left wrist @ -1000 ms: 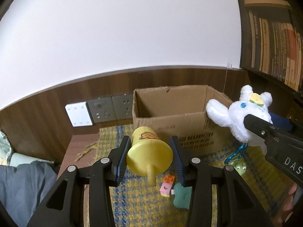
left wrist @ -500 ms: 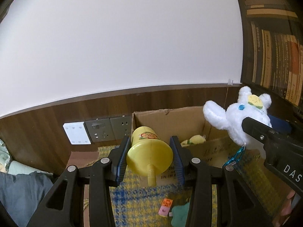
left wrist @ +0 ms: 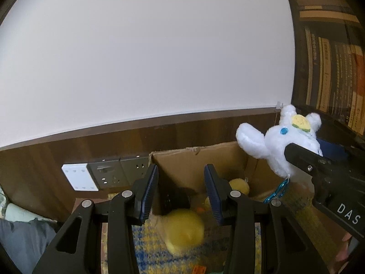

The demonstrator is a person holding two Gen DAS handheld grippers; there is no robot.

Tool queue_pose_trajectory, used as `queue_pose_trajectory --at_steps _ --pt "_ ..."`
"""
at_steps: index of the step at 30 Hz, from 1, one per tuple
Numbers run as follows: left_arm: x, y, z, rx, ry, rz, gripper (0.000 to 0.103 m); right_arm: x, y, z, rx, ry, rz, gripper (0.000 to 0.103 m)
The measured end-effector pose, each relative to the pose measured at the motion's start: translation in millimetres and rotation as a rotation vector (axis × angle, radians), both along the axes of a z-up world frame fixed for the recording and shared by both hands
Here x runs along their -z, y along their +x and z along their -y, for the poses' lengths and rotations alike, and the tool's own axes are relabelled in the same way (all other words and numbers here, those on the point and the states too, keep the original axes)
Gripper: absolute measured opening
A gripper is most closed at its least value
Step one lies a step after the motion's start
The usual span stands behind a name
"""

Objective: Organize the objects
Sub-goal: 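Carry the cup into the box and open the left tool while the right tool lifts the bunny, then lower the white bunny plush into the box and open the right tool, then move both tools back toward the yellow cup and green frog on the cloth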

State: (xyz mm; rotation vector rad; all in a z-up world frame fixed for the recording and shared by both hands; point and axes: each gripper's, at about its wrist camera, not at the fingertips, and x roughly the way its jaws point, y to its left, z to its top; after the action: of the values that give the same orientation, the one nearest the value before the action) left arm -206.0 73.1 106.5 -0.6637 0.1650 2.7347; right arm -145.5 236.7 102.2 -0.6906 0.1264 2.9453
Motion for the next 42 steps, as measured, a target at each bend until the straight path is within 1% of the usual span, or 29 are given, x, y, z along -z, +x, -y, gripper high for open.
queue_pose_trajectory --at_steps 4,7,13,14,15,16,17,18,19,20,21,22,23,24,25,26,28,31,42 --pt "1 -12 -2 0.002 0.014 -0.004 0.042 3 -14 -5 -0.001 -0.01 0.011 0.054" --pt "3 -22 -4 0.004 0.01 0.003 0.042 6 -25 -7 -0.001 -0.01 0.025 0.054" --pt "6 -28 -1 -0.006 0.021 0.018 0.042 9 -39 -6 -0.012 -0.015 0.046 0.054" --pt "6 -28 1 -0.013 0.021 0.019 0.043 9 -41 -6 -0.014 -0.015 0.047 0.055" --pt "6 -28 3 -0.022 0.023 0.02 0.051 9 -43 -5 -0.017 -0.015 0.047 0.056" --pt "6 -27 6 -0.028 0.025 0.016 0.061 9 -44 -4 -0.017 -0.017 0.046 0.059" --pt "5 -26 7 -0.037 0.024 0.012 0.066 9 -45 -4 -0.015 -0.02 0.046 0.06" --pt "5 -26 10 -0.052 0.022 0.01 0.074 9 -46 -2 -0.017 -0.023 0.049 0.061" --pt "5 -26 12 -0.056 0.021 0.012 0.077 10 -48 -1 -0.019 -0.024 0.053 0.062" --pt "6 -27 15 -0.062 0.022 0.012 0.078 11 -49 -1 -0.018 -0.026 0.056 0.063" --pt "6 -26 17 -0.067 0.021 0.012 0.081 12 -50 0 -0.017 -0.028 0.058 0.066" --pt "6 -26 18 -0.071 0.021 0.013 0.084 12 -50 2 -0.016 -0.027 0.058 0.073" --pt "6 -25 19 -0.075 0.022 0.014 0.086 12 -50 3 -0.011 -0.023 0.054 0.077" --pt "6 -24 20 -0.078 0.023 0.015 0.088 10 -48 4 -0.006 -0.02 0.048 0.083" --pt "6 -23 22 -0.081 0.023 0.015 0.09 9 -47 5 -0.001 -0.019 0.043 0.088" --pt "6 -22 22 -0.085 0.021 0.015 0.092 9 -45 5 0.004 -0.018 0.038 0.09" --pt "5 -18 24 -0.095 0.022 0.011 0.103 7 -40 6 0.013 -0.017 0.03 0.096" --pt "3 -12 26 -0.103 0.018 0.009 0.103 6 -31 7 0.025 -0.014 0.03 0.1" --pt "26 14 30 -0.096 -0.022 0.05 0.103 21 0 5 0.026 -0.035 0.052 0.102"
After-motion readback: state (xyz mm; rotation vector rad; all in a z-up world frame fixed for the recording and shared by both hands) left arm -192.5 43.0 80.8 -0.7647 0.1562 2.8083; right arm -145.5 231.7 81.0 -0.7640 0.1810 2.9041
